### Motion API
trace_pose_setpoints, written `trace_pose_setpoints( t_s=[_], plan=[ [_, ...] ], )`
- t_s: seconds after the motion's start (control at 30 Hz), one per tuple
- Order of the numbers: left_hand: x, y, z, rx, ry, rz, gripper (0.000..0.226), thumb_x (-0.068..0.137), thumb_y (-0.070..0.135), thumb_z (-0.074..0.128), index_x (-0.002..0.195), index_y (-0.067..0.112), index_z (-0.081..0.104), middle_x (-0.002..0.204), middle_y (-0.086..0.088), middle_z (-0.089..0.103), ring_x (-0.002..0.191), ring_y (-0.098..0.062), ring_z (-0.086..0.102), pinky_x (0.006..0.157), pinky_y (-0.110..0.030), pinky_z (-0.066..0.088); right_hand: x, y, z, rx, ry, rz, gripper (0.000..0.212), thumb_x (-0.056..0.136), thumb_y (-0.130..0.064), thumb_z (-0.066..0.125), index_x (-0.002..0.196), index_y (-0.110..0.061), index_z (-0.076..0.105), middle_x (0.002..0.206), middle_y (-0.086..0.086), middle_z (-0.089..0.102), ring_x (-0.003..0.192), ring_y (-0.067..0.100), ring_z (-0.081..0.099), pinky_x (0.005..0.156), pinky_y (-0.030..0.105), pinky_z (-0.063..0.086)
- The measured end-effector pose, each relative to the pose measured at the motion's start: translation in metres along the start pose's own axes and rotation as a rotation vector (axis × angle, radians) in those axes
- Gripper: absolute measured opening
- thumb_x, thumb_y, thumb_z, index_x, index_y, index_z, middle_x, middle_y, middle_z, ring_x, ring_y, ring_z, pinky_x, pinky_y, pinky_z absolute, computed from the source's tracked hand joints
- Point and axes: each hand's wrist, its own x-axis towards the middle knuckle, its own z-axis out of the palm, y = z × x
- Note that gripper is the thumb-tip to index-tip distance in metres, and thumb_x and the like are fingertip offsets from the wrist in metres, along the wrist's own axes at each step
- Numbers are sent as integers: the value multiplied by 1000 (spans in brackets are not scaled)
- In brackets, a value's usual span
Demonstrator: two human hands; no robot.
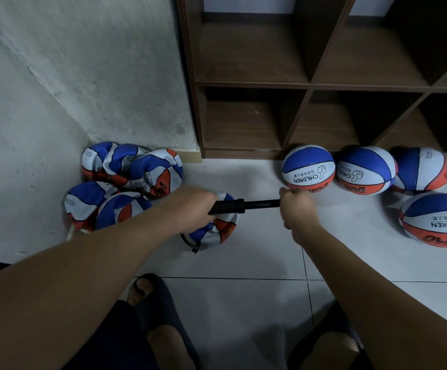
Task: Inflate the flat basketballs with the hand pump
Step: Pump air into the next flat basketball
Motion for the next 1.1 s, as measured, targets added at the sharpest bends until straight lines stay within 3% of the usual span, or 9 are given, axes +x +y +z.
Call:
trace_pose_setpoints(
  t_s=[0.1, 0.23, 0.47, 0.6, 0.77, 0.9, 1.1],
  plan=[
    [2, 6, -2, 9, -7, -7, 16, 103, 32, 64, 91, 25, 57, 74, 1, 63, 61, -16, 59, 53, -34, 43, -16, -3, 20, -68, -47, -90, 36, 110, -29, 47, 86, -5, 60, 73, 9, 55, 63, 23, 50, 58, 37, 39],
    [2, 10, 0, 21, -9, -3, 20, 99, 33, 69, 88, 34, 53, 75, 3, 63, 63, -15, 60, 50, -32, 39, -31, -1, 38, -83, -92, -133, 40, 111, -29, 45, 85, -3, 60, 68, 6, 53, 60, 20, 47, 56, 37, 37],
    [4, 8, 9, 4, 16, 8, 13, 100, 38, 68, 99, 26, 63, 80, 3, 64, 67, -17, 62, 55, -34, 45, -33, -5, 42, -79, -135, -126, 41, 111, -32, 45, 86, -3, 61, 67, 3, 50, 58, 16, 44, 53, 33, 34],
    [5, 6, 9, -8, 9, 21, 14, 100, 38, 68, 95, 27, 61, 78, 4, 64, 66, -16, 62, 54, -34, 45, -32, -5, 38, -63, -172, -87, 41, 110, -34, 48, 88, -2, 62, 67, 4, 50, 57, 17, 43, 53, 33, 36],
    [2, -17, 9, -14, 35, -85, 21, 102, 45, 61, 85, 32, 59, 70, 6, 62, 59, -12, 62, 59, -37, 56, -8, -14, -5, 0, -63, -32, 28, 107, -29, 55, 85, -13, 60, 76, 8, 54, 66, 23, 50, 58, 36, 43],
    [-3, -25, 5, -89, 29, -83, 33, 104, 52, 59, 76, 35, 54, 68, 7, 61, 58, -11, 61, 56, -34, 50, 6, -11, -28, 58, -37, -4, 16, 103, -23, 58, 91, -14, 62, 77, 6, 50, 65, 22, 42, 49, 28, 36],
    [-4, 3, -5, -101, 28, -38, 27, 102, 31, 64, 81, 41, 49, 73, 2, 64, 61, -15, 62, 60, -43, 57, -17, -16, 3, -104, 48, -166, 32, 109, -30, 49, 93, -6, 64, 87, 14, 65, 82, 36, 62, 76, 47, 53]
  ],
)
